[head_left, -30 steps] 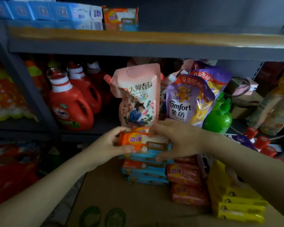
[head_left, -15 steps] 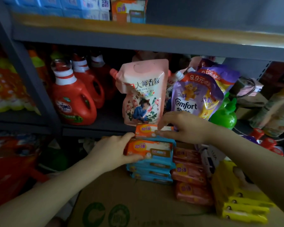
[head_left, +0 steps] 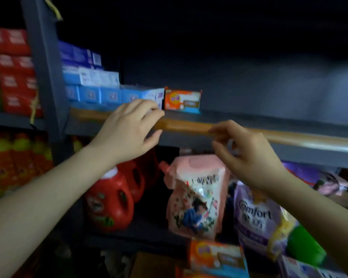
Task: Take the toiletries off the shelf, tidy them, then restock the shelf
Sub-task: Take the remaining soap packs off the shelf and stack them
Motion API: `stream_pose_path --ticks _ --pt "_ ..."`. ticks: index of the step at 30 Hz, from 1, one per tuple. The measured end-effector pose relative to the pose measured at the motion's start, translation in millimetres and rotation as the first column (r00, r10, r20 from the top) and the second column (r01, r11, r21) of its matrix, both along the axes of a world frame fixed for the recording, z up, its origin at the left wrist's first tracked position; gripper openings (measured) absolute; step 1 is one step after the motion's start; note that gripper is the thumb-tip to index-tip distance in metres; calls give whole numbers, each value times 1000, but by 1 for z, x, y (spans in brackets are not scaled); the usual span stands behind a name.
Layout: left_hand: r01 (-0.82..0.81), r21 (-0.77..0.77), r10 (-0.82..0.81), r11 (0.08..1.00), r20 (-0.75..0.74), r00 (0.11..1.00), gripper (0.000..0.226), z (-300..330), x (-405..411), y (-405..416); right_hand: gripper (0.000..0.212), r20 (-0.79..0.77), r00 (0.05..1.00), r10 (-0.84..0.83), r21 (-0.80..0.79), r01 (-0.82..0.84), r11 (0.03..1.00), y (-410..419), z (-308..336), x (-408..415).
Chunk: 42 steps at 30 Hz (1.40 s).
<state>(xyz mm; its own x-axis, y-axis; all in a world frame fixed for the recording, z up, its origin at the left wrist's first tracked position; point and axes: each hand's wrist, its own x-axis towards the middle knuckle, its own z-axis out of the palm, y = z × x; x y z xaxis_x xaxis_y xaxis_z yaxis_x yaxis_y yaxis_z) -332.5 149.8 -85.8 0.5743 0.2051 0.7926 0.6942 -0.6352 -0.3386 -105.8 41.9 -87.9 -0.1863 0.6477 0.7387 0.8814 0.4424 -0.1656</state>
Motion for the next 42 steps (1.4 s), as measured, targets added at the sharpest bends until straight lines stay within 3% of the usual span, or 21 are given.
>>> stream_pose_path --ticks 3,7,13,16,20,24,27,31,34,37,42 --pt "-13 14 13 1000 39 999 45 25 1 27 23 59 996 -64 64 60 996 30 30 -7" --pt "6 -12 -6 1000 58 998 51 44 11 49 20 133 977 -167 -21 171 985 89 62 -3" --pt "29 -99 -19 995 102 995 44 35 15 65 50 276 920 -279 -315 361 878 179 87 6" --pt "37 -108 -25 994 107 994 44 36 15 65 63 389 877 -281 -374 429 822 215 94 9" --pt "28 -125 -15 992 98 995 42 35 14 63 59 466 844 -264 -371 458 808 238 93 17" --pt "37 -123 -20 992 139 990 39 33 15 66 64 536 768 -350 -226 531 817 245 84 13" --pt "38 -128 -20 991 143 989 38 33 15 65 59 524 792 -315 -259 500 826 239 82 7" --pt "71 -100 -47 992 226 973 38 33 13 64 49 341 912 -226 -327 341 881 203 97 11" --pt "20 -144 17 989 246 969 57 36 11 58 38 31 999 -25 -411 35 911 157 103 9" --pt "123 -193 -75 973 242 967 75 39 10 38 37 -191 958 213 -352 -269 897 107 95 0" --pt "481 -14 -412 877 494 766 41 35 24 -35 40 -433 810 395 -128 -489 863 44 72 -12"
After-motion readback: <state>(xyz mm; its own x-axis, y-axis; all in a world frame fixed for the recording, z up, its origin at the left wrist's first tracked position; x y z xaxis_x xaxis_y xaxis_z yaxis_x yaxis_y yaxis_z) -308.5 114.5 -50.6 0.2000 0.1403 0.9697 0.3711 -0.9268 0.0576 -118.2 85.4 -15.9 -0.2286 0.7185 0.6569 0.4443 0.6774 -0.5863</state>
